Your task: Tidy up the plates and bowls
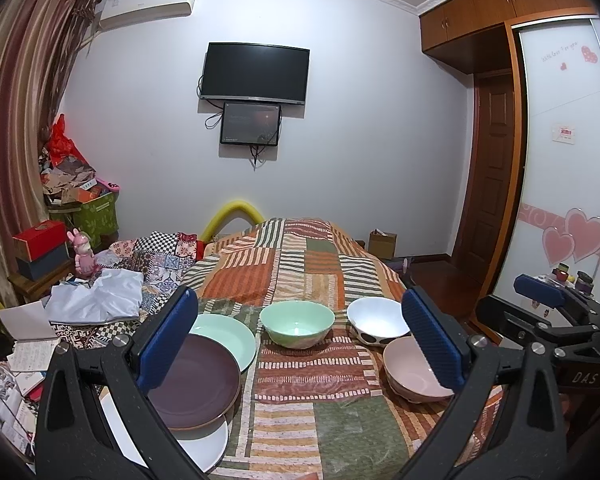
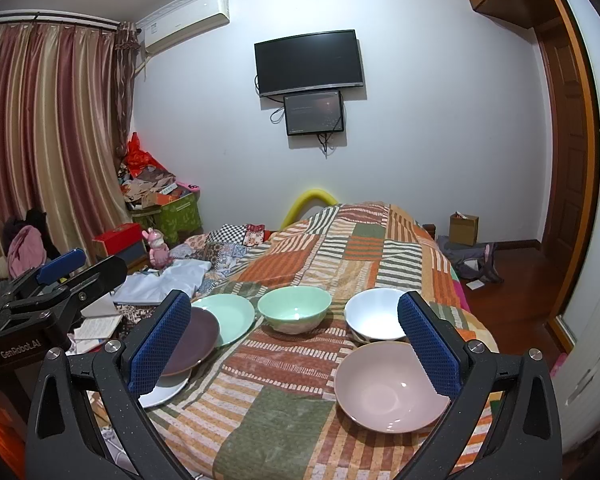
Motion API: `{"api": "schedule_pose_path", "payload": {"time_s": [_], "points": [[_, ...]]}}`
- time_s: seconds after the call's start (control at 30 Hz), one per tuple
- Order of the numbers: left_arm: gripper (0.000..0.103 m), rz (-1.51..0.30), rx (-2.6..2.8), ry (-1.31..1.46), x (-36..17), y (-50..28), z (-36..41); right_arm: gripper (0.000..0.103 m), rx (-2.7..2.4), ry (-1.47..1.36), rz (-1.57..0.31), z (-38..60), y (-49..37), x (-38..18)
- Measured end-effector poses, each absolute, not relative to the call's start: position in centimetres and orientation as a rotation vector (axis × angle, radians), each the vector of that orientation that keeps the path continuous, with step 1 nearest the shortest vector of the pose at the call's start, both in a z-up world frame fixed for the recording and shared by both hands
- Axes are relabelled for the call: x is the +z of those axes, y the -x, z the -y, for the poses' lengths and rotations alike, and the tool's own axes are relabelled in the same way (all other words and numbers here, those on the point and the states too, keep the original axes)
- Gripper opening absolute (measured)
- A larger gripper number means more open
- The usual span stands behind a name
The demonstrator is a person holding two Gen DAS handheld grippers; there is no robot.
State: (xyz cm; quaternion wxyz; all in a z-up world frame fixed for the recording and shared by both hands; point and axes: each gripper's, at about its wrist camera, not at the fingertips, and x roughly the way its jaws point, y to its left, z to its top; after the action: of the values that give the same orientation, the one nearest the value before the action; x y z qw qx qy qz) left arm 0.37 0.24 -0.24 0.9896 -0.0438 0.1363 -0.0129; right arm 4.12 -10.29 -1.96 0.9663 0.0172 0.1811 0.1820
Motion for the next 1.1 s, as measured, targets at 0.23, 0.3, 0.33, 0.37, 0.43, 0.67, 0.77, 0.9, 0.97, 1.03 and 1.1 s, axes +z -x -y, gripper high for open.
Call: {"api": "schedule_pose_path", "payload": {"time_s": [0.23, 0.3, 0.33, 0.37, 0.43, 0.67, 0.77, 0.9, 0.97, 1.03, 1.1], "points": [[0.103, -0.272, -0.026, 0.085, -0.2, -0.4, -0.3, 0.103, 0.368, -0.035, -0.366, 10.3, -4.2, -2.0], [0.103, -0.271, -0.024, 0.086, -0.2, -0.3, -0.3, 0.103, 0.368, -0.035, -0.367, 10.3, -4.2, -2.0], [0.103, -0.271, -0.024, 0.087, -0.2, -0.3, -0.3, 0.103, 0.369, -0.035, -0.366, 10.3, -4.1, -2.0], [0.103, -0.271, -0.024, 0.087, -0.2, -0.4, -0.3, 0.103, 0.369, -0.035, -0.366, 10.3, -4.2, -2.0], [0.103, -0.270, -0.023, 0.087, -0.2, -0.4, -0.3, 0.103, 0.368, -0.035, -0.366, 10.3, -4.1, -2.0], [0.103, -0.271, -0.020, 0.088, -0.2, -0.3, -0.4, 0.103, 0.371, -0.034, -0.368, 10.3, -4.2, -2.0], [0.103, -0.273, -0.017, 0.090, -0.2, -0.3, -0.5, 0.103, 0.373, -0.031, -0.370, 10.3, -4.2, -2.1], [0.103, -0.282, -0.007, 0.089, -0.5, -0.5, -0.7, 0.103, 0.378, -0.037, -0.384, 10.1, -4.5, -2.4], [0.103, -0.285, 0.001, 0.086, -0.7, -0.6, -0.9, 0.103, 0.380, -0.036, -0.394, 9.9, -4.7, -2.7], [0.103, -0.291, 0.008, 0.086, -0.9, -0.7, -1.0, 0.103, 0.383, -0.031, -0.405, 9.4, -5.0, -3.1], [0.103, -0.303, 0.016, 0.092, -1.3, -1.0, -1.5, 0.103, 0.389, -0.023, -0.415, 9.1, -5.2, -3.3]]}}
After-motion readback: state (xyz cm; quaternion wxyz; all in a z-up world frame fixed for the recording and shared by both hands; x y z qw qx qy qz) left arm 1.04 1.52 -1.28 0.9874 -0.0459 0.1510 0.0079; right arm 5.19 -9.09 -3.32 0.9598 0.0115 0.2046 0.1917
